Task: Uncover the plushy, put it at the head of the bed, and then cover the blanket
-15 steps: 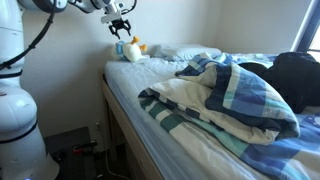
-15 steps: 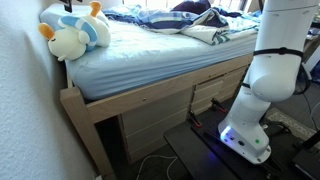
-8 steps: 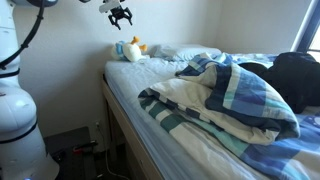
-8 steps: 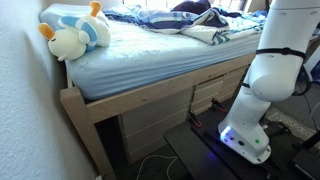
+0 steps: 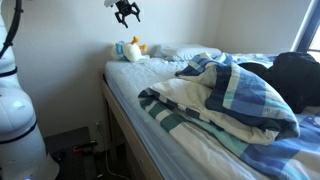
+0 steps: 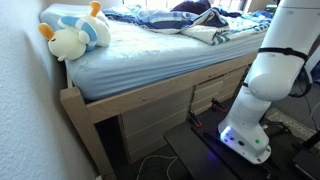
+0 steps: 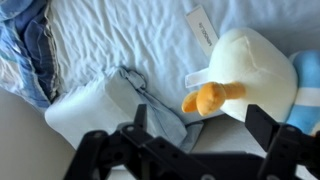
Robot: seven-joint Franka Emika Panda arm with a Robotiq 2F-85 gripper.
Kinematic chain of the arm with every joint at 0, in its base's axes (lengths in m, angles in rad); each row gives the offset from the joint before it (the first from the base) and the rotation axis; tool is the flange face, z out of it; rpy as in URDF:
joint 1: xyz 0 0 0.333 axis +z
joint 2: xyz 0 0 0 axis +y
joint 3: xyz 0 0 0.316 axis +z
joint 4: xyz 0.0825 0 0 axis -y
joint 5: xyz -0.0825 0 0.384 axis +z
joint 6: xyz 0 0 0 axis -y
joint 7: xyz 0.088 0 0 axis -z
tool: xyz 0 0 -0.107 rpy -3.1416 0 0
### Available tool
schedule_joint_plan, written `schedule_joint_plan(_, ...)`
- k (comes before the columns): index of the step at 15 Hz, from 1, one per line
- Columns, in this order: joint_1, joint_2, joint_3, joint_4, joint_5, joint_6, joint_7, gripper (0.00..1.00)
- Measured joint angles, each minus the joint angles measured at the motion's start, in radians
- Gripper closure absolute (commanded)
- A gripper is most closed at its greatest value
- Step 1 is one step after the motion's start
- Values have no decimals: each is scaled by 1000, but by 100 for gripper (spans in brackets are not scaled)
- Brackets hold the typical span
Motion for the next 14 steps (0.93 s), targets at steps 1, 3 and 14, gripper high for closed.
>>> schedule_joint_plan(1, -9, -18, -9, -17, 1, -18, -18, 0)
schedule_joint_plan(3, -28, -64, -32, -62, 11, -55, -53, 0)
schedule_joint_plan(14, -126, -375, -161, -382, 74, -197, -155, 0)
